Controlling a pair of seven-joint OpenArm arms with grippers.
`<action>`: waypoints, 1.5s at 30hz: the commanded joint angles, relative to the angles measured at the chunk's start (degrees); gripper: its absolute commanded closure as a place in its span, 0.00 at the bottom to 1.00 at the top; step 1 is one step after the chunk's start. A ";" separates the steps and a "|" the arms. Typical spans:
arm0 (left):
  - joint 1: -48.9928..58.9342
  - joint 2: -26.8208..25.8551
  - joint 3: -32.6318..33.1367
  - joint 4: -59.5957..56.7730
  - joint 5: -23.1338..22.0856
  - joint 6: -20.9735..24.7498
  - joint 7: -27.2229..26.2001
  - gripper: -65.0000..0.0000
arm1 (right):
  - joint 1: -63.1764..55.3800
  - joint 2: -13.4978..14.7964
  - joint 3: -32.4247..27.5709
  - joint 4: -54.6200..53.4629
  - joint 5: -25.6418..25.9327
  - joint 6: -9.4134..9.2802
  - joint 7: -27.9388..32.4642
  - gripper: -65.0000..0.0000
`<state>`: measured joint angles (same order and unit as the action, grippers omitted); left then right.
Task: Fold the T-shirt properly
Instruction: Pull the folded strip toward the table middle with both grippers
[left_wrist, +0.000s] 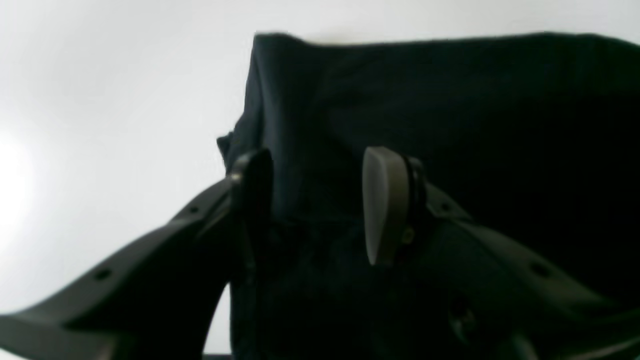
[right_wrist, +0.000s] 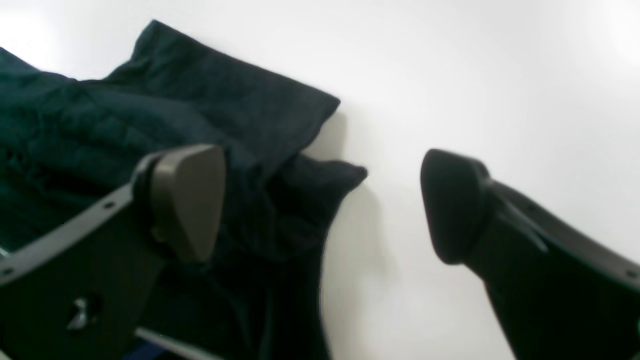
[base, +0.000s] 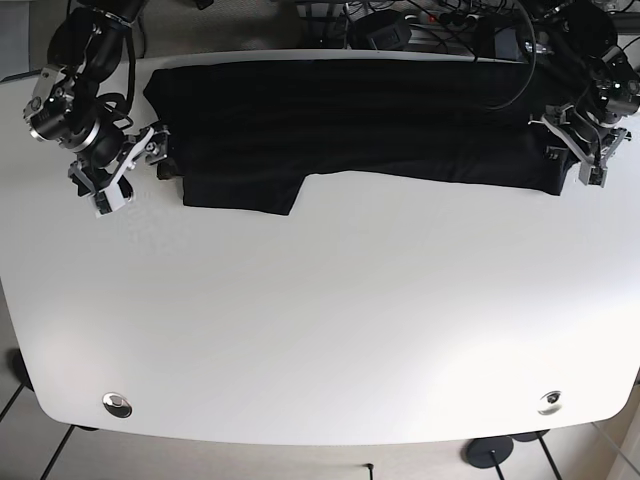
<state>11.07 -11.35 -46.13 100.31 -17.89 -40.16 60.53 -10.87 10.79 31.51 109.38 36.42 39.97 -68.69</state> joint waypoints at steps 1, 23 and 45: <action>-4.08 -1.35 -1.91 -2.25 0.26 0.16 -1.32 0.60 | -0.33 0.60 0.27 0.81 0.98 0.03 1.12 0.11; -17.88 -3.99 1.95 -16.93 6.68 0.16 -3.26 1.00 | -1.83 -0.98 0.27 0.46 0.98 0.03 1.30 0.80; -15.95 -1.70 2.13 -7.08 6.68 0.16 -0.18 1.00 | -1.48 -2.65 -7.02 -7.89 15.31 0.03 1.39 0.43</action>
<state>-3.99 -11.90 -43.88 91.94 -10.55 -39.97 61.28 -13.15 7.64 24.34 100.64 49.93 39.88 -68.27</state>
